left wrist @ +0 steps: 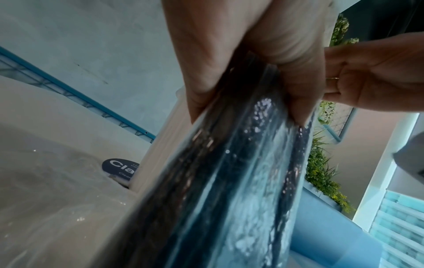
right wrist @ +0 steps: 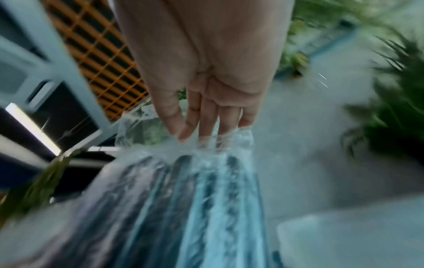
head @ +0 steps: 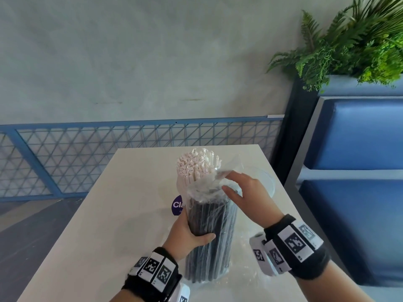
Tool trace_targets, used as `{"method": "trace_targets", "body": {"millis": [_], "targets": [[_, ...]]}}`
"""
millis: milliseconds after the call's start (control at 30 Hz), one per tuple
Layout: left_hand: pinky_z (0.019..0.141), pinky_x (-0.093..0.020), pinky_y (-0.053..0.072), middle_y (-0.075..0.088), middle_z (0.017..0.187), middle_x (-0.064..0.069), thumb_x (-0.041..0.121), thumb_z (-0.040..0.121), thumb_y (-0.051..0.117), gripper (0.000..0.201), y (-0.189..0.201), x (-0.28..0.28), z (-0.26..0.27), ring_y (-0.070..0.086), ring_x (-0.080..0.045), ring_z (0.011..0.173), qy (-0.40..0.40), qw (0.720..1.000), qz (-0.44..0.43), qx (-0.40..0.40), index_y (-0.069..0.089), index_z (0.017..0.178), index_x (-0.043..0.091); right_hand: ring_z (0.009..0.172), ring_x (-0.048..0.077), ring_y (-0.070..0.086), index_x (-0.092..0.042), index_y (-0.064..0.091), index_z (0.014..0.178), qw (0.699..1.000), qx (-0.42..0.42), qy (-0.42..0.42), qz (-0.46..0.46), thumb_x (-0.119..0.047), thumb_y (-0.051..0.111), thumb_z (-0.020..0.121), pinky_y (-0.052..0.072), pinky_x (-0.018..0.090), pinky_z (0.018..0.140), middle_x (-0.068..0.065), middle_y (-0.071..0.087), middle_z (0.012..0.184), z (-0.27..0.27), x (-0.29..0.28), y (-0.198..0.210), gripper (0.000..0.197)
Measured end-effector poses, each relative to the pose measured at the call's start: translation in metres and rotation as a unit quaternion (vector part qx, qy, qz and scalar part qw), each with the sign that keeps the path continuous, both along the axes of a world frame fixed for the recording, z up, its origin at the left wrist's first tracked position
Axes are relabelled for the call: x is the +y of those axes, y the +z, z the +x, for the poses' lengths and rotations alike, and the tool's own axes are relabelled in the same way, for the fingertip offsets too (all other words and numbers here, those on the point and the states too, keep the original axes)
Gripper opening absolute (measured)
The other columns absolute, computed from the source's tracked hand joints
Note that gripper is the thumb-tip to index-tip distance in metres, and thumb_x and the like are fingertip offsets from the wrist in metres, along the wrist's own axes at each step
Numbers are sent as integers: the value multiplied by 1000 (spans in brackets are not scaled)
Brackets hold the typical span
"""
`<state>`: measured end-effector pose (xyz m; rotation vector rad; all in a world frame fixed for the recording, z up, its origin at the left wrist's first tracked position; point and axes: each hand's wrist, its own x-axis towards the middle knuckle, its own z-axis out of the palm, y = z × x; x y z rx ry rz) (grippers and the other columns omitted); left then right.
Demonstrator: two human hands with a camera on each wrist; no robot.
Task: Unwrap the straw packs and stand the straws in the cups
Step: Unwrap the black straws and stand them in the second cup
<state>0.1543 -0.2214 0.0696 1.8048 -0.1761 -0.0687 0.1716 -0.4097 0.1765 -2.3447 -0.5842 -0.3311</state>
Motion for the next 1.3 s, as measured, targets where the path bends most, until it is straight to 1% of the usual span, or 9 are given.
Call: {"method": "trace_targets", "body": {"millis": [133, 300, 433, 567, 667, 800, 967, 1100, 1300], "targets": [[96, -24, 47, 63, 117, 14, 36, 52, 84, 80, -1, -1, -7, 59, 0, 110, -2, 1000, -7, -4, 42, 120, 35, 86, 14, 59, -12, 67, 107, 994, 12, -33, -106, -14, 44, 96, 35, 19, 86, -1, 68, 107, 2, 6, 26, 25], [98, -30, 48, 65, 114, 10, 34, 50, 85, 81, -3, 0, -12, 61, -3, 109, -7, 1000, -4, 4, 44, 119, 32, 52, -16, 51, -22, 68, 106, 983, 81, 36, -164, -18, 57, 90, 34, -1, 60, -23, 54, 68, 1, 13, 41, 20], [102, -37, 46, 65, 118, 6, 31, 50, 86, 87, -5, 4, -13, 60, -7, 112, -12, 1000, -11, 18, 43, 125, 26, 68, -2, 51, -30, 61, 116, 974, 76, 112, -184, -24, 67, 82, 34, 2, 64, -8, 63, 105, 0, 19, 35, 35], [101, -37, 47, 65, 118, 4, 29, 43, 90, 93, 2, 3, -12, 60, -11, 114, -17, 999, -32, 26, 45, 124, 27, 86, 4, 51, -26, 65, 112, 964, 68, 164, -196, -11, 64, 81, 35, 1, 73, -3, 56, 117, -3, 27, 34, 34], [100, -42, 45, 64, 122, -4, 17, 44, 93, 99, 10, 1, -8, 58, -21, 118, -32, 997, -72, 16, 44, 130, 22, 97, 5, 52, -24, 60, 121, 951, 66, 188, -238, -18, 64, 83, 28, -6, 70, -4, 53, 125, -7, 31, 35, 38], [100, -31, 47, 62, 124, -2, 10, 45, 90, 106, 16, -2, -6, 57, -14, 119, -32, 995, -95, 2, 37, 136, 17, 91, 13, 51, -13, 57, 116, 934, 76, 205, -284, -22, 66, 80, 32, 10, 67, -2, 53, 120, -8, 35, 34, 39], [102, -35, 46, 62, 124, 1, 20, 41, 92, 110, 16, -5, -5, 57, -12, 118, -36, 996, -77, 7, 36, 135, 21, 102, 24, 56, -11, 52, 122, 932, 86, 159, -314, -16, 64, 82, 42, 24, 77, 3, 52, 120, -11, 44, 27, 43], [99, -33, 46, 63, 121, 0, 19, 41, 92, 104, 14, -5, 0, 58, -14, 117, -29, 997, -73, 3, 40, 131, 23, 97, 23, 57, -11, 56, 116, 939, 93, 134, -302, -30, 70, 78, 40, 25, 73, 4, 59, 111, -11, 46, 23, 45], [91, -33, 51, 69, 109, -5, 6, 44, 89, 88, 9, -2, 1, 65, -19, 106, -25, 996, -85, 29, 49, 121, 13, 91, 19, 59, -15, 62, 115, 969, 98, 101, -204, -18, 68, 78, 43, 22, 73, 5, 66, 107, -15, 47, 19, 37]]}}
